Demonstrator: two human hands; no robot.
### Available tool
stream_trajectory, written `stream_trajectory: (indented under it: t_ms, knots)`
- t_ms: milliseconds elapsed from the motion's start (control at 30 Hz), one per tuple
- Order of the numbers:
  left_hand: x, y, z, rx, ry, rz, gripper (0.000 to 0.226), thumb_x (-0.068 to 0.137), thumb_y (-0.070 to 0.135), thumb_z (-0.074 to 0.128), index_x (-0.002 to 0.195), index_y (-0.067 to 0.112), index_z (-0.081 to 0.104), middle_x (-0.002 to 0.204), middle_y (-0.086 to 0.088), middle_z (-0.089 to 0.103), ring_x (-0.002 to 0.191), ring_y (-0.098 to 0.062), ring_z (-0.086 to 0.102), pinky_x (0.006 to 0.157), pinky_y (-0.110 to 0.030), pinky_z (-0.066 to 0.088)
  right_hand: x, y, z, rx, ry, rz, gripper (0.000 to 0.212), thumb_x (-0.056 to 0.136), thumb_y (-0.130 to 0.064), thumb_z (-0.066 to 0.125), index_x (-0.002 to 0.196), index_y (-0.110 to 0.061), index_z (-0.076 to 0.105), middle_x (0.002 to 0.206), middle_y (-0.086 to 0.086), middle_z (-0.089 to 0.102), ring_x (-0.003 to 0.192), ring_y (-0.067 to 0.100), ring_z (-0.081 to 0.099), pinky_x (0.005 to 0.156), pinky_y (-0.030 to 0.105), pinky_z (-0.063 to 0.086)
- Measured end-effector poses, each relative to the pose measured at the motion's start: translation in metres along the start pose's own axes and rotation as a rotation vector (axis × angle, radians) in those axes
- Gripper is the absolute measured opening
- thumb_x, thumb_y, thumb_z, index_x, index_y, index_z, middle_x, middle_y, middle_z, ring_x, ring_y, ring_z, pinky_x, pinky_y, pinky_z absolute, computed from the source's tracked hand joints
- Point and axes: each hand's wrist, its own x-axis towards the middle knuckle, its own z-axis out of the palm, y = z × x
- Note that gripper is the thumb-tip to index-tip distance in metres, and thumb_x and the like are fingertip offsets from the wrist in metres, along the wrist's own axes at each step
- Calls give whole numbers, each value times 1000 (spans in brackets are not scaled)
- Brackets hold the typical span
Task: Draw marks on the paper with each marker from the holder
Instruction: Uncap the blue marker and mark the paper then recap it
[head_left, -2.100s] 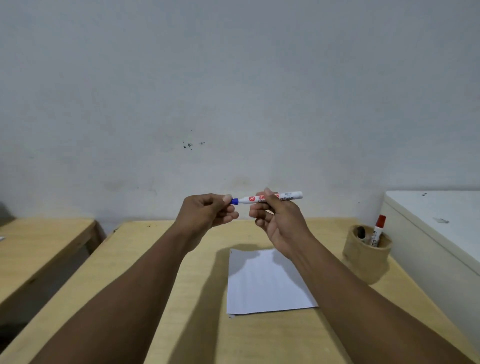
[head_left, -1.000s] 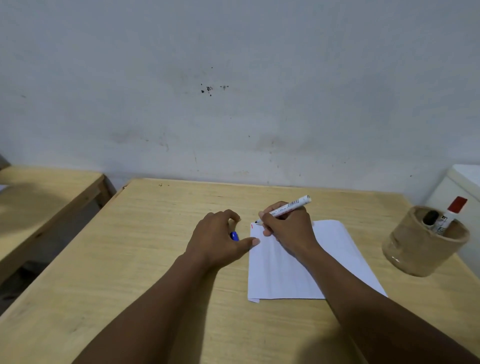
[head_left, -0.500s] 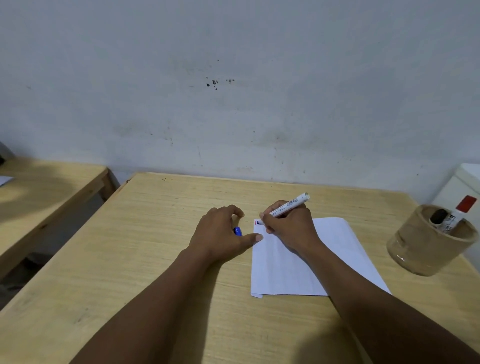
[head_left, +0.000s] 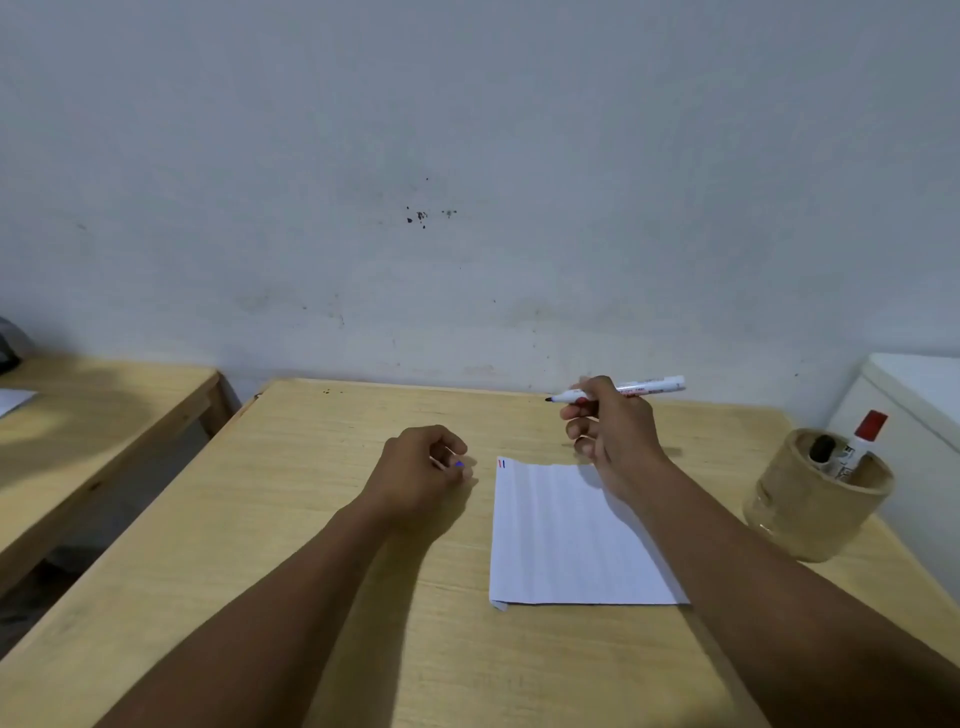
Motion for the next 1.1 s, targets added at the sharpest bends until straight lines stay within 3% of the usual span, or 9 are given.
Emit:
stream_trajectory:
  t_ms: [100,233,367,600,933,1100]
  knots:
    - [6,16,-13,-202,50,-22,8,89,5,75,86,12,72,81,-5,72,57,-12,70,59,-30,59,-10,-25,-8,43,-58,9,13,91,-14,57,79,-9,57,63,10,59,44,18,46,41,22,26]
    - [4,63,-17,-512,3,-15,15,81,-4,82,91,-5,70,80,-17,61,67,-29,66,62,-26,62,-28,-45,-26,55,-148,14,16,94,-16,65,79,-10,61,62,6,63,47,16,52,41,23,32]
    - [0,106,-7,-638,-95,21,20,80,-7,81,98,-9,72,85,-18,71,75,-27,73,81,-30,65,-44,-58,-44,52,-161,-40,14,91,-20,75,84,-10,68,64,3,67,48,13,60,41,21,39]
    - [-8,159,17,-823,-251,49,14,86,-9,74,99,-5,75,89,-13,76,80,-25,75,81,-27,64,-68,-79,-77,59,-93,-116,14,91,-21,76,89,-8,71,66,3,70,51,12,64,44,21,45]
    - [-12,200,50,-747,-363,91,8,85,-6,76,92,-2,78,87,-16,74,74,-26,74,72,-24,63,-77,-90,-110,42,-75,-152,13,91,-19,77,88,-8,72,69,6,70,55,13,64,51,23,45]
    - [-9,216,65,-717,-340,140,5,86,-3,76,91,-2,78,85,-15,76,71,-20,76,72,-22,61,-76,-94,-117,134,-63,-144,14,91,-17,78,85,-7,70,68,7,67,52,12,62,45,20,44]
